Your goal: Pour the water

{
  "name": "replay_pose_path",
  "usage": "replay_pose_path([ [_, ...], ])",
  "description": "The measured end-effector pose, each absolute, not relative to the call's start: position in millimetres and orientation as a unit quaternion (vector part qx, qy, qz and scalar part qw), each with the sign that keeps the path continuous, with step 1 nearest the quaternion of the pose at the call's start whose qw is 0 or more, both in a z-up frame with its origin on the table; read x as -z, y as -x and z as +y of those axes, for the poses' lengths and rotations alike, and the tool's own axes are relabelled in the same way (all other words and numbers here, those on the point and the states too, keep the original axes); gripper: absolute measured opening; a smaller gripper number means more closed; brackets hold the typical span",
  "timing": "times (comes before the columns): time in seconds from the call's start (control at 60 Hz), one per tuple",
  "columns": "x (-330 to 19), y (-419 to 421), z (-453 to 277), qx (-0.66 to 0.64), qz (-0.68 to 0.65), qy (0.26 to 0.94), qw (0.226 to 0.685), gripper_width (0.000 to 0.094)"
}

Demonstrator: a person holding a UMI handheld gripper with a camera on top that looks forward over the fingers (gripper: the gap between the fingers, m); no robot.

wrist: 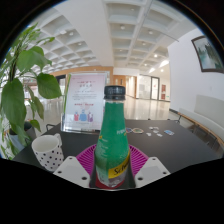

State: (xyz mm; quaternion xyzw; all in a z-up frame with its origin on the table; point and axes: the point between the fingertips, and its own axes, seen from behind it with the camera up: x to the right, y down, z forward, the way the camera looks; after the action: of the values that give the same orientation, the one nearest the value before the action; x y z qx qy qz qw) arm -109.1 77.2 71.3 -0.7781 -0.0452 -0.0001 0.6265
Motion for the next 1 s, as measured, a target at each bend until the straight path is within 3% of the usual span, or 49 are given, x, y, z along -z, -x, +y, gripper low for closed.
replay_pose_path([
  [0.133, -70, 105, 71, -0.002, -0.035, 0.796, 0.604, 0.0622],
  [0.2, -69, 105, 63, 0.000, -0.037, 0.804, 0.593, 0.0875],
  [0.233, -72, 103, 57, 0.006, -0.039, 0.806, 0.591, 0.0832],
  [0.417, -91, 94, -3, 0.032, -0.044, 0.815, 0.578, 0.0853],
  [0.683, -110, 83, -147, 0.020, -0.002, 0.830, 0.558, 0.0852],
  [1.0, -126, 82, -260, 0.028, 0.010, 0.828, 0.560, 0.0864],
])
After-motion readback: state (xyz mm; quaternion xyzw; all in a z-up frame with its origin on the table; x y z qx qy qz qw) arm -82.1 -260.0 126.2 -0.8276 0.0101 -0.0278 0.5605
